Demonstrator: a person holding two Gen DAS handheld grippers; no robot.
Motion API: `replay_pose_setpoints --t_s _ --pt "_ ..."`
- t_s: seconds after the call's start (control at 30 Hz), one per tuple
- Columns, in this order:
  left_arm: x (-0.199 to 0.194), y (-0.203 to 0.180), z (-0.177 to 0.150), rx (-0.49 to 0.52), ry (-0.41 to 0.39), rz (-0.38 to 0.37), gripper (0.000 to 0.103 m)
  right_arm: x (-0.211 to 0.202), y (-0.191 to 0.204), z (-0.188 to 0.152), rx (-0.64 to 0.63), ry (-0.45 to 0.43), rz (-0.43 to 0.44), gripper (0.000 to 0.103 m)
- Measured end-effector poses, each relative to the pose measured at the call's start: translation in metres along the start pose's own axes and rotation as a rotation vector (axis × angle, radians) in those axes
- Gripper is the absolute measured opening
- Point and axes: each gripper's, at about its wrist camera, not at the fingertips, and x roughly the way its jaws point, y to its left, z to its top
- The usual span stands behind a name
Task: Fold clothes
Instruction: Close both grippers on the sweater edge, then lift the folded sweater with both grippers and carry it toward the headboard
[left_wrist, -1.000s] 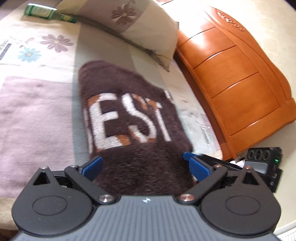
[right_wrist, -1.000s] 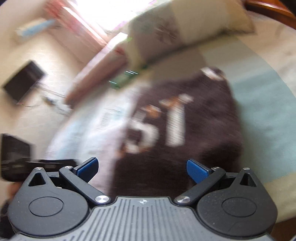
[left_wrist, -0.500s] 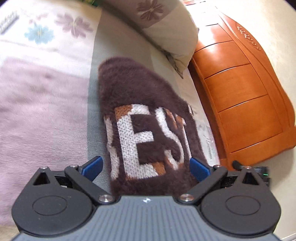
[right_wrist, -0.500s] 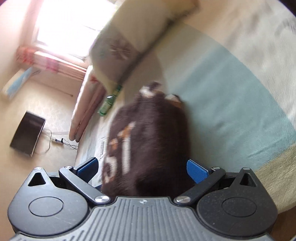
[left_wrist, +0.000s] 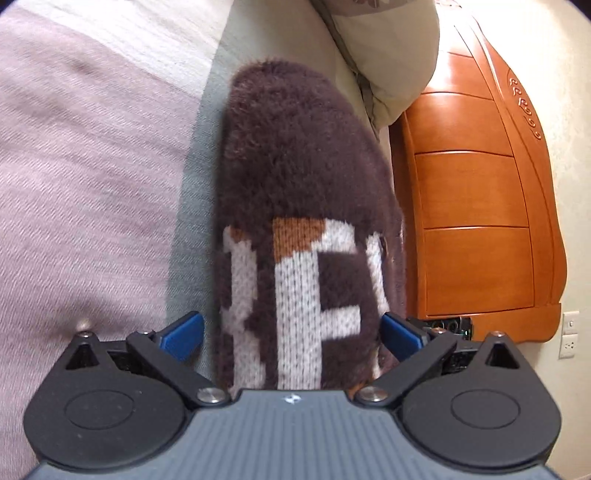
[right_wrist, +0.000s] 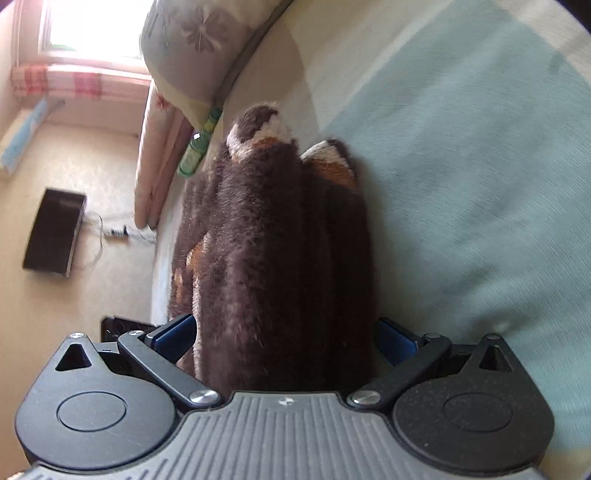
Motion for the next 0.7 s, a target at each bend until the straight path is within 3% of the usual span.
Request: replay_pose_setpoints --t_s 0.3,0.7 --pt "0.026 -0.018 0.013 0.067 0.112 0.008 0.101 0.011 0.015 -0.002 -0.061 0.086 0.009 0.103" --pt "0.034 -0.030 0.019 0.057 0.138 0.005 0.102 0.027 0.025 0.005 -0.046 0.113 0.048 0.103"
